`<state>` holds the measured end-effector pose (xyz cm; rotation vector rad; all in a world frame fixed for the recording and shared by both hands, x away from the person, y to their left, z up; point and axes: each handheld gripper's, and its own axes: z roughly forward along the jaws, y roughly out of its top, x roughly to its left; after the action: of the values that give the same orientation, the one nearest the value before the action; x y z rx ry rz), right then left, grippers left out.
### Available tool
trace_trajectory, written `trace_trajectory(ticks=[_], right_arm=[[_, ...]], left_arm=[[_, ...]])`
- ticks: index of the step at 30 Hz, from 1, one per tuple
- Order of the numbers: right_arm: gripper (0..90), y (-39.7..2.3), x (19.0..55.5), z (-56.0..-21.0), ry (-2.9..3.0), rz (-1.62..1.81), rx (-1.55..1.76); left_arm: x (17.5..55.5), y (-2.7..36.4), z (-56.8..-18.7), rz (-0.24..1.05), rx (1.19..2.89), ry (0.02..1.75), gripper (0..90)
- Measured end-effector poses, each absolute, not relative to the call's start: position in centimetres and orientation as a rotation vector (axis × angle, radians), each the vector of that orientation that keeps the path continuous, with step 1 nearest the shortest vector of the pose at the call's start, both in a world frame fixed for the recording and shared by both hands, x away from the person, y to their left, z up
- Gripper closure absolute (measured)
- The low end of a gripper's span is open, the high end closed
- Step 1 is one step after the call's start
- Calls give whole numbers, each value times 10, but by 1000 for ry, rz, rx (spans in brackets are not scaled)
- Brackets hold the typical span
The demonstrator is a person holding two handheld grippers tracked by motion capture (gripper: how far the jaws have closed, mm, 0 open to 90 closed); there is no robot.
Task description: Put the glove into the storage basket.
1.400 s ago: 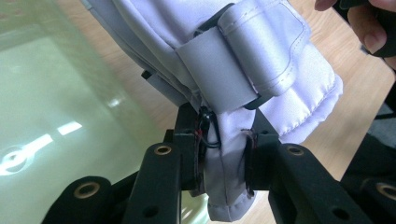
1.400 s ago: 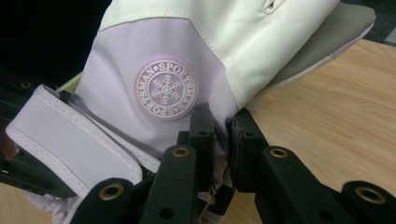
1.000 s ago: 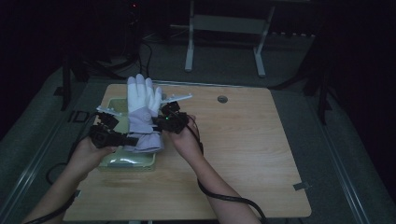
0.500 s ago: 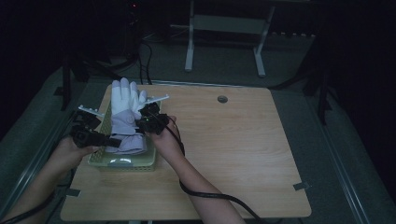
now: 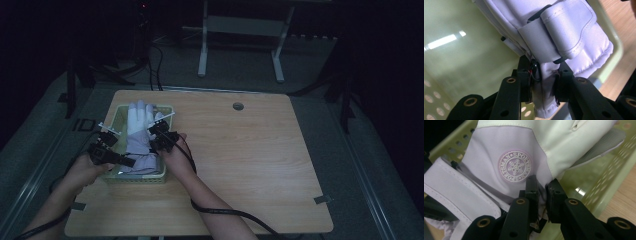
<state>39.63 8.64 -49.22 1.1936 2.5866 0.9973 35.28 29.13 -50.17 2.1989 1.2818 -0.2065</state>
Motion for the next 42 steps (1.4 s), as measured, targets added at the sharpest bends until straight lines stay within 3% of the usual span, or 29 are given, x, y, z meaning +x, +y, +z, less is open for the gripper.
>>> trace_trajectory(ticks=[9, 17, 25, 28, 33, 36, 40, 42], right_arm=[[790, 93, 401, -501, 2629, 879, 1197], [639, 95, 402, -508, 2676, 839, 1177], [520, 89, 402, -492, 2663, 922, 1144], [445, 87, 400, -484, 2653, 974, 1117], [333, 82, 399, -477, 2643, 1008, 1080], [246, 77, 399, -475, 2655, 1025, 1067], [197, 70, 398, -470, 2648, 1072, 1059], [173, 67, 397, -468, 2655, 1078, 1040]], left_arm=[[364, 286, -514, -277, 2246, 1355, 717], [367, 282, -523, -301, 2289, 1385, 675], [364, 281, -521, -247, 2303, 1389, 619], [362, 281, -518, -199, 2287, 1384, 529], [356, 286, -508, -76, 2240, 1357, 211], [351, 286, -503, 87, 2241, 1354, 134], [344, 293, -493, 203, 2119, 1364, 56], [340, 295, -488, 193, 2040, 1345, 34]])
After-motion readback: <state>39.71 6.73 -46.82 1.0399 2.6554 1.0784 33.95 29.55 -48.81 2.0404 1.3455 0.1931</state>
